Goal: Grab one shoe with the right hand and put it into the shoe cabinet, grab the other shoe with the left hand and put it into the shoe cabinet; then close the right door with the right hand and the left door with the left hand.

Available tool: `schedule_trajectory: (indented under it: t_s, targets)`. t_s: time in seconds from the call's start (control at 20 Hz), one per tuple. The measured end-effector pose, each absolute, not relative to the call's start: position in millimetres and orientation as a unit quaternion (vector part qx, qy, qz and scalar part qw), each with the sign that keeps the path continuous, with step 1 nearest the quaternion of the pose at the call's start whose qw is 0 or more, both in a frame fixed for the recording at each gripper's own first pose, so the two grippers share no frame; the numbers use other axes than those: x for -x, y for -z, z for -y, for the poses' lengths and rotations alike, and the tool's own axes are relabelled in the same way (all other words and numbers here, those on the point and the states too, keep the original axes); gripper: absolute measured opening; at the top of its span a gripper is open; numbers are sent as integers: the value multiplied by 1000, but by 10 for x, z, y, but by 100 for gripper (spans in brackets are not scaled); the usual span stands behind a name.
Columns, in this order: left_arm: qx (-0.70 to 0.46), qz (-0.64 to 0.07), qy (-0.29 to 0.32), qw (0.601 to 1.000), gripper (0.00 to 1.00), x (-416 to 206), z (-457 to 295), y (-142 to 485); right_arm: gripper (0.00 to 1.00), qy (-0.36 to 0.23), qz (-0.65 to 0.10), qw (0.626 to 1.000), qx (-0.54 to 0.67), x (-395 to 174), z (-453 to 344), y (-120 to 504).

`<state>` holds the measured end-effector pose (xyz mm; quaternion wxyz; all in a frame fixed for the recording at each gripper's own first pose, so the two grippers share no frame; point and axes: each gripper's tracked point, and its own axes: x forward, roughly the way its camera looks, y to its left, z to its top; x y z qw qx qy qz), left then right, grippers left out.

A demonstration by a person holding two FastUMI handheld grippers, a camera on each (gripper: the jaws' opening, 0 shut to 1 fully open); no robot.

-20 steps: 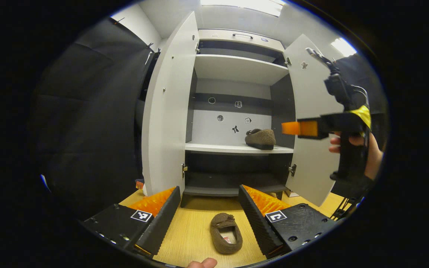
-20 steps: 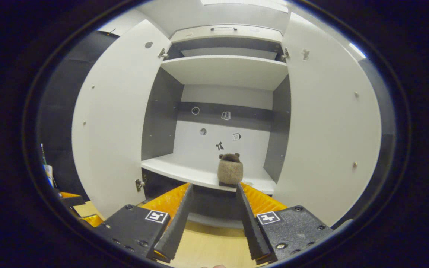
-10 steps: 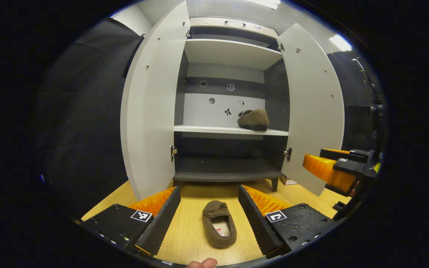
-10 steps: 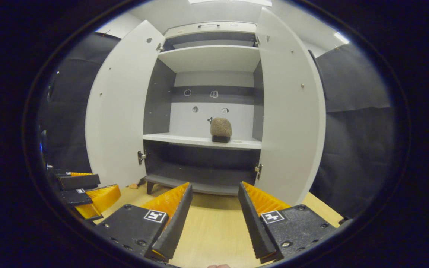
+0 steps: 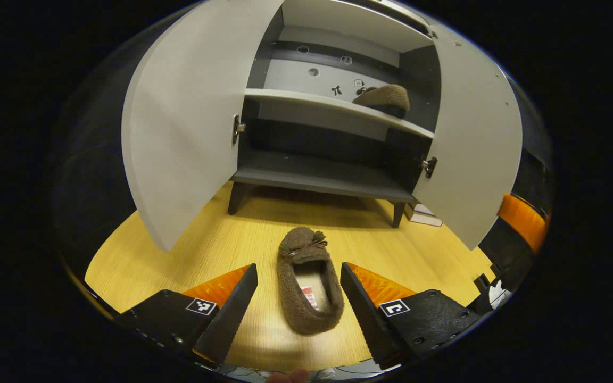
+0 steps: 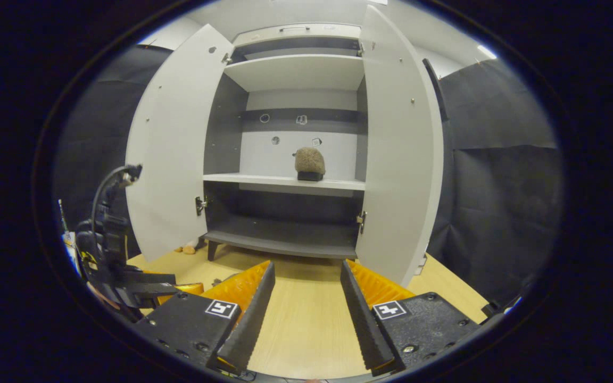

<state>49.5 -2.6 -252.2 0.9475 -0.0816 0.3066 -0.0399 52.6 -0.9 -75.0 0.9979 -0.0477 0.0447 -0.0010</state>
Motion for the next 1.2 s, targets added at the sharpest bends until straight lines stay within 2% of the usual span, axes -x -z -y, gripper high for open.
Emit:
schedule_trajectory:
  t_s: [0.35,0.4,0.6,0.8,0.95,1.0,1.2]
  targets:
    - [87,-376,17,922,95,-708,-31,3252,78,14,-68,996,55,-540,173,848]
    - [84,-381,13,921,95,-737,-58,3304,80,16,-73,996,55,-538,194,879]
    - [89,-396,1,914,95,-860,-121,3519,78,23,-81,995,59,-543,270,916]
    - [92,-380,3,920,96,-1035,-117,3565,78,29,-83,994,61,-584,331,910]
    - [92,-368,-1,925,88,-1065,-101,3556,81,30,-84,994,61,-607,343,910]
    - [93,-363,-4,927,88,-1067,-92,3556,78,29,-85,994,61,-610,344,918]
    - [103,-336,-32,936,70,-1084,-84,3495,78,23,-91,993,65,-632,323,953]
